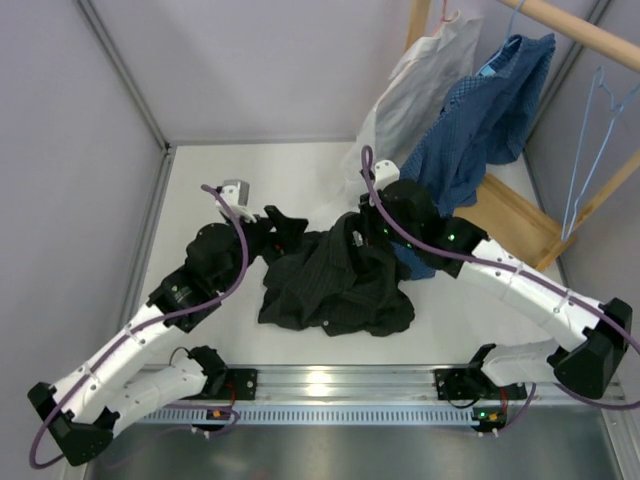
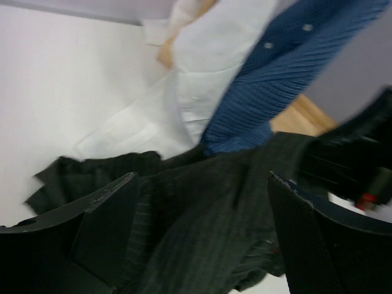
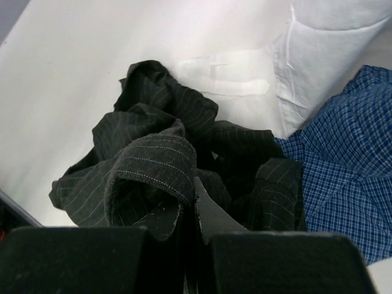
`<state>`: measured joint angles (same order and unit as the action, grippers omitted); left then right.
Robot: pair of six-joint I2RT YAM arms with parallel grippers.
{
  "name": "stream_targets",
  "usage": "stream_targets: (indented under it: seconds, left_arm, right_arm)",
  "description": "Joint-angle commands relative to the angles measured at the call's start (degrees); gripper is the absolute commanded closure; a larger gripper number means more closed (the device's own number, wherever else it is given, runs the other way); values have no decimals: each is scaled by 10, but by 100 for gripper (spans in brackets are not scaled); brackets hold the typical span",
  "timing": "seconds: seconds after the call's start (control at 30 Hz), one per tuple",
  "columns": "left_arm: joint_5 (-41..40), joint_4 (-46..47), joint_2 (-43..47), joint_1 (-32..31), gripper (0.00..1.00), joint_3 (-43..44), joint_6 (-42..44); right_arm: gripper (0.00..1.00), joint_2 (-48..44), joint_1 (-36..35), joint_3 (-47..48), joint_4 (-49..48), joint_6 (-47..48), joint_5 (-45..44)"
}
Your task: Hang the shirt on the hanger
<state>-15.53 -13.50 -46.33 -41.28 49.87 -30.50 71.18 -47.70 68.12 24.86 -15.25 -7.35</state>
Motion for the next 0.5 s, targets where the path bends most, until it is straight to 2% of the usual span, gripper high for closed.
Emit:
stream_targets:
  seconds: [0.0,0.03,0.07,0.1,0.13,0.17,0.23,0.47]
  left_arm:
    - [74,73,-41,-51,13,15,26]
    - [26,80,-57,-106,13,22,40]
    - [-8,82,-66,-135,15,29,54]
    - [-47,81,-77,-167,35,39,83]
    - [-88,81,-89,-194,42,50,97]
    - [-153,80,-117,-232,44,72,107]
    - [-180,63,-147,-248,44,96,126]
    - [-317,-45,-285,-264,44,196,105]
  right_arm:
    - [100,29,3,85,78,-54,-71]
    - [100,33,3,90,88,-58,-73]
    - [100,40,3,94,92,-58,-72]
    - [100,43,4,99,96,-57,-66]
    - [100,45,4,106,98,-55,-61]
    - [100,46,3,107,99,-54,-57]
    - [100,44,3,110,98,-54,-51]
    - [100,53,4,118,102,-44,-46]
